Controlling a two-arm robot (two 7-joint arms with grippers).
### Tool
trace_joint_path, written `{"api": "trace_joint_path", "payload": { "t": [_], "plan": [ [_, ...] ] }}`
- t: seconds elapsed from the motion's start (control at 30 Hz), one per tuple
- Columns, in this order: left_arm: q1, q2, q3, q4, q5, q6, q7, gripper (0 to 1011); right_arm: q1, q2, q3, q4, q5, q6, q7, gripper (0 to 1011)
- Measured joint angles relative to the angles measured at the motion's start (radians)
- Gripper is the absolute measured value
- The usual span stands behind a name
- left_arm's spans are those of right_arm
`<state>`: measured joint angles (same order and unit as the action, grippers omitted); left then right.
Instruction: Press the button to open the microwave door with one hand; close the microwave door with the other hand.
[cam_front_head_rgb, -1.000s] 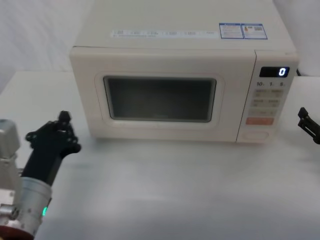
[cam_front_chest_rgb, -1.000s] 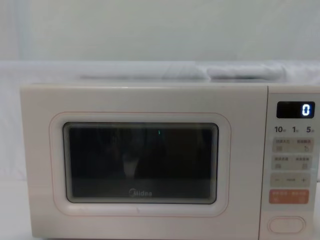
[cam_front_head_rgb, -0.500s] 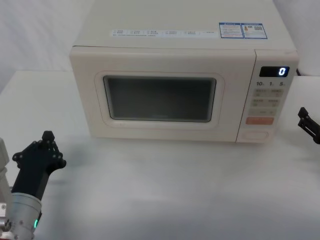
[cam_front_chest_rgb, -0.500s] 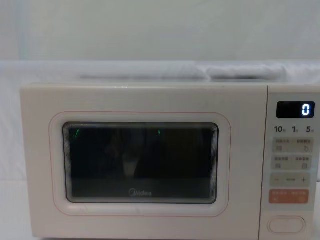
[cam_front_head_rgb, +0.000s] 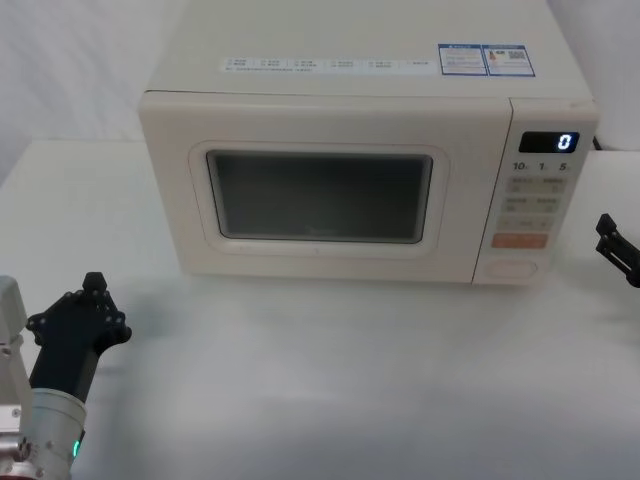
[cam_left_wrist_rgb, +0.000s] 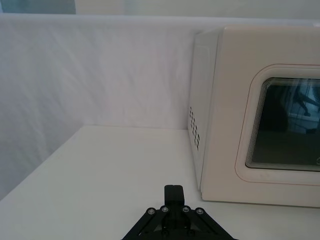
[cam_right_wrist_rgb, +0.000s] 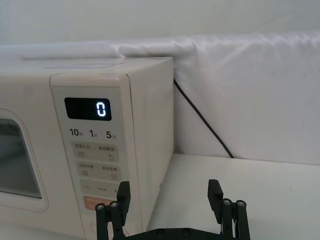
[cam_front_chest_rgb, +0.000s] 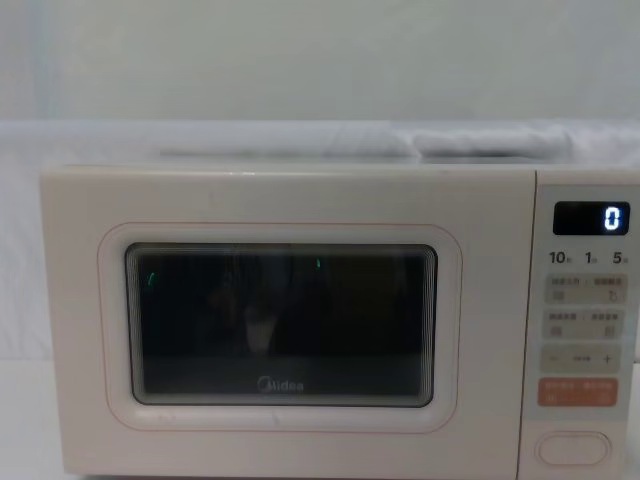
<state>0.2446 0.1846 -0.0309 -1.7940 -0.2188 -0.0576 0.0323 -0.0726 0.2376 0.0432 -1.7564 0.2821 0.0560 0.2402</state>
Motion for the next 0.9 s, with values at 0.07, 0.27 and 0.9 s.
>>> {"api": "trace_joint_path", "payload": {
  "t": [0.07, 0.27, 0.9],
  "plan": [
    [0.0, 0.001, 0.0, 0.0, -0.001, -0.001, -0.001, 0, 0.0, 0.0, 0.0, 0.0, 0.0, 0.0, 0.0, 1002],
    [0.001, 0.003, 0.0, -0.001, -0.004, -0.002, -0.003, 11, 0.0, 0.0, 0.0, 0.0, 0.0, 0.0, 0.0, 1002],
    [0.002, 0.005, 0.0, -0.003, -0.007, -0.005, -0.006, 584, 0.0, 0.0, 0.0, 0.0, 0.0, 0.0, 0.0, 1002]
  ]
}}
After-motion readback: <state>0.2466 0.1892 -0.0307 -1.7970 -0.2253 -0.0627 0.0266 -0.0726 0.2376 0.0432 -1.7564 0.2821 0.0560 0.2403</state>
